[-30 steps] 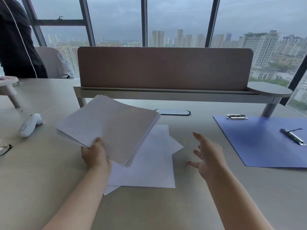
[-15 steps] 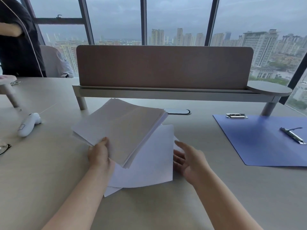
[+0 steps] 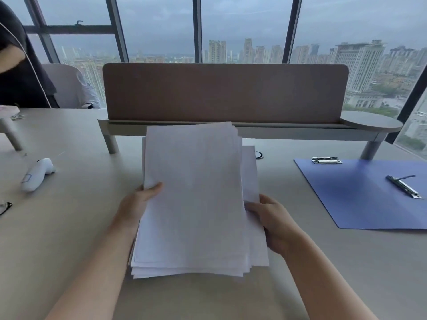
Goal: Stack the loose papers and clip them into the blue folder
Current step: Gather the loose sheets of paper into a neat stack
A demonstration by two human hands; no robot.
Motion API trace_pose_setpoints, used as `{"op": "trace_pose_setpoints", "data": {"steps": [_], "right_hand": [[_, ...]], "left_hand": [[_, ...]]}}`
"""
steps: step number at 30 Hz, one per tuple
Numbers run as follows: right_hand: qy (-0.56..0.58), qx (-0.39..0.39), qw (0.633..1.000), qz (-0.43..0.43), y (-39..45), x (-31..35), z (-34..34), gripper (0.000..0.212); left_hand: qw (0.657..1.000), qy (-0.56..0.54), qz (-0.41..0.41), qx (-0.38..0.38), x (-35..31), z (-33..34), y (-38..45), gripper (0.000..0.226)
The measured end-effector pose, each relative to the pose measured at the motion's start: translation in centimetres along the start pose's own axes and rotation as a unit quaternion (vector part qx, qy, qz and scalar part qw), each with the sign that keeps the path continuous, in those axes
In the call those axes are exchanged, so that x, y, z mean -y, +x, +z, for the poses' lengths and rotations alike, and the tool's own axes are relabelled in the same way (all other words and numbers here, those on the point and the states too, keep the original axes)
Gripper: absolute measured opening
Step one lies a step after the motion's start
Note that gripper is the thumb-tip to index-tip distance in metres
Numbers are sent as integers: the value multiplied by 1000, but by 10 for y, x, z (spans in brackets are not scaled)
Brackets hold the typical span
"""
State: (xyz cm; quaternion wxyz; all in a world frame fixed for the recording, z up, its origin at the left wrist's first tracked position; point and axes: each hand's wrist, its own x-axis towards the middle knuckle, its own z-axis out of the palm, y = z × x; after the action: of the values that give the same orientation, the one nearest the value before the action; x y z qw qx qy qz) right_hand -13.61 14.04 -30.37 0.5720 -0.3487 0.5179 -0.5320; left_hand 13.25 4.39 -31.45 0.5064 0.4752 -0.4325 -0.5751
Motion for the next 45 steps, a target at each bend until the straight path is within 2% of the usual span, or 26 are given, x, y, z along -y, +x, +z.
{"op": "trace_pose_setpoints", "data": {"steps": [3,6,8,11,14,15,17,18,19,21,22,23,24,26,28,29,31,33,34,35,37,38,40,41,43,45], "right_hand": [[5,11,1000,-5,1,-1,-2,22],[-13,47,999,-9,-1,-3,1,38],[-30,68,997,-17,-3,-5,3,40],[-112,22,992,-61,-3,-6,7,32],[-253,-67,963,-71,3,-11,7,46],[-263,-63,961,-59,2,-11,8,47],[-283,-8,958,-35,-2,-11,12,51],[-326,14,945,-29,-3,-14,14,52],[-408,24,912,-40,-3,-18,15,52],[-615,31,786,-58,-3,-30,17,53],[-662,22,748,-44,-5,-35,21,62],[-680,3,732,-29,-5,-41,24,74],[-679,-17,734,-22,-4,-46,27,85],[-688,-29,726,-7,-1,-48,33,92],[-677,-32,735,-34,4,-42,33,85],[-660,-21,750,-33,5,-37,33,76],[-637,8,769,-46,5,-27,27,59],[-578,22,814,-53,-3,-17,20,45],[-549,49,833,-46,-4,-16,12,44],[-563,75,820,-71,-9,-11,9,46],[-550,-10,825,-126,-7,-7,2,38],[-486,-41,863,-135,-1,-7,3,36],[-325,-120,935,-82,13,-12,1,39],[-268,-136,952,-64,18,-14,-2,42],[-203,-192,955,-98,17,-12,-2,44],[-110,-243,960,-86,25,-14,-13,50]], "left_hand": [[999,28,12,38,0,7,-4,41],[997,43,4,70,3,14,-9,21],[996,57,12,71,6,15,-9,22],[994,87,52,52,8,11,-4,25],[997,41,60,-12,6,-2,4,33],[997,14,64,-38,10,-10,11,40],[997,30,47,-56,12,-21,16,56],[997,40,37,-61,15,-28,18,56],[998,9,15,-67,16,-28,14,51],[998,-51,-25,-27,18,-23,5,47],[997,-66,-40,-1,21,-21,5,51],[995,-82,-53,6,21,-15,0,46],[994,-89,-55,8,23,-17,5,35],[996,-74,-51,-28,21,-15,10,38],[997,17,-40,-67,17,-13,13,51],[997,26,-29,-68,14,-10,11,43],[999,20,-7,-37,13,-8,14,26],[999,31,-17,0,13,-2,13,25],[999,34,-22,22,15,-2,14,26],[998,44,-26,37,16,2,11,23],[995,82,-20,44,18,6,6,15],[993,97,-15,61,19,8,3,16],[989,121,-11,86,21,13,0,21],[987,128,-6,92,21,15,-1,24],[987,138,-3,86,24,14,3,26],[986,151,1,72,24,14,4,24]]}}
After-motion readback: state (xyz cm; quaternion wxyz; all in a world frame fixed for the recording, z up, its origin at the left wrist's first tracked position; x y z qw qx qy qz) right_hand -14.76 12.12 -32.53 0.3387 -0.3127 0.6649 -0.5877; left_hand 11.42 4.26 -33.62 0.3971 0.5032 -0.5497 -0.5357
